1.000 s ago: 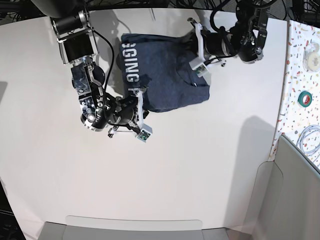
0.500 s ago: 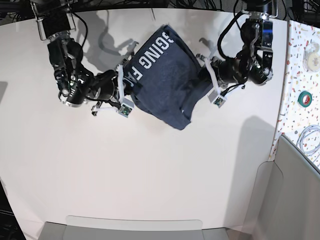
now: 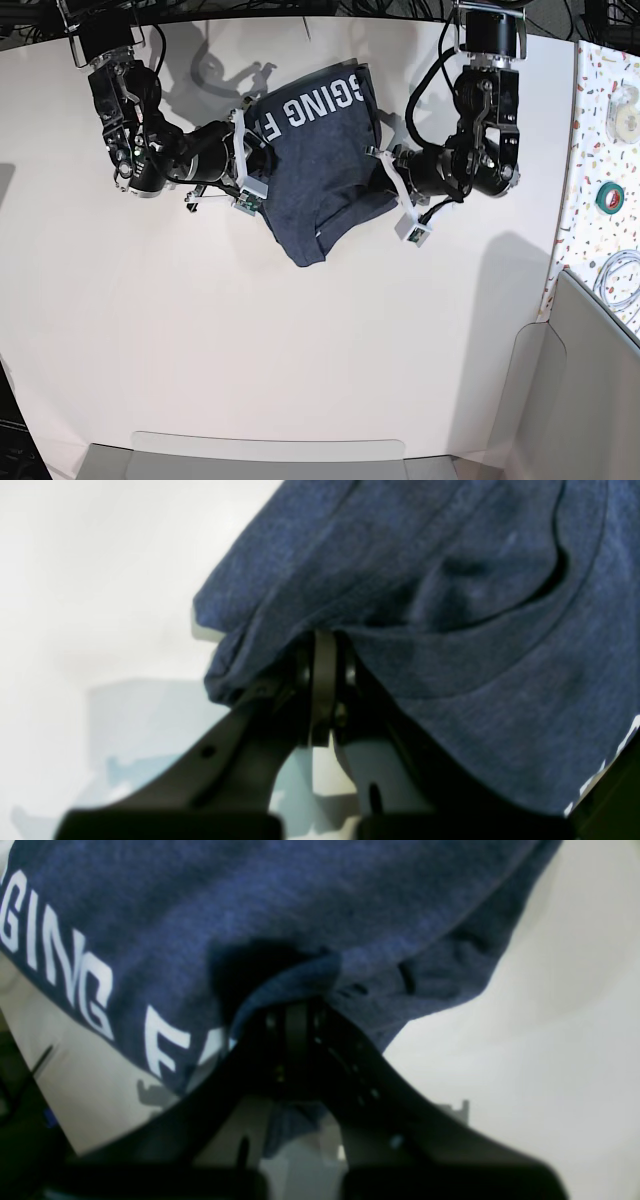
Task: Layout the t-shirt on the table in an organized manner, then fold the t-shirt properly
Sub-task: 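Grasp opposite sides of the folded navy shirt with both grippers, then release the left gripper and hold the folded shirt with the right gripper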
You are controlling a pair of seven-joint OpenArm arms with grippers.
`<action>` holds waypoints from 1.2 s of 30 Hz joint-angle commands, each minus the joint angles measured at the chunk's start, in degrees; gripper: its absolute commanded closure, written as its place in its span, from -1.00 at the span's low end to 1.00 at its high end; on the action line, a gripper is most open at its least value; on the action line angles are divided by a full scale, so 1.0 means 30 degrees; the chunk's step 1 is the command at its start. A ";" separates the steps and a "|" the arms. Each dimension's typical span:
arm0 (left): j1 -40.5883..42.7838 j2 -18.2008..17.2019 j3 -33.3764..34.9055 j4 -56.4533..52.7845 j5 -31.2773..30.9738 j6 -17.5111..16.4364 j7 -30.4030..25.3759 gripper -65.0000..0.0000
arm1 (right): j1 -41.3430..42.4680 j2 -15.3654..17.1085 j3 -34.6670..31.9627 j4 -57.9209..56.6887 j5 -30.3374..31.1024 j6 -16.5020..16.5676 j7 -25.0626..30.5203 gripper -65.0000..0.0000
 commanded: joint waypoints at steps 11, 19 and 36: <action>0.1666 0.1264 -0.4175 0.7216 -0.0307 -0.0076 -0.2845 1.00 | 0.0606 0.0174 0.7926 0.2547 0.0310 -0.0018 0.0205 1.00; 0.3805 0.1528 -0.6578 0.7890 -0.0307 -0.0105 -0.3461 1.00 | 0.0694 -0.3841 0.4907 0.3368 0.0135 -0.0018 0.0176 1.00; 0.6062 0.1440 -0.9040 0.7890 -0.0278 -0.0105 -0.3666 1.00 | -0.0448 -0.4778 0.1215 -0.2053 -0.3265 -0.0018 0.1641 1.00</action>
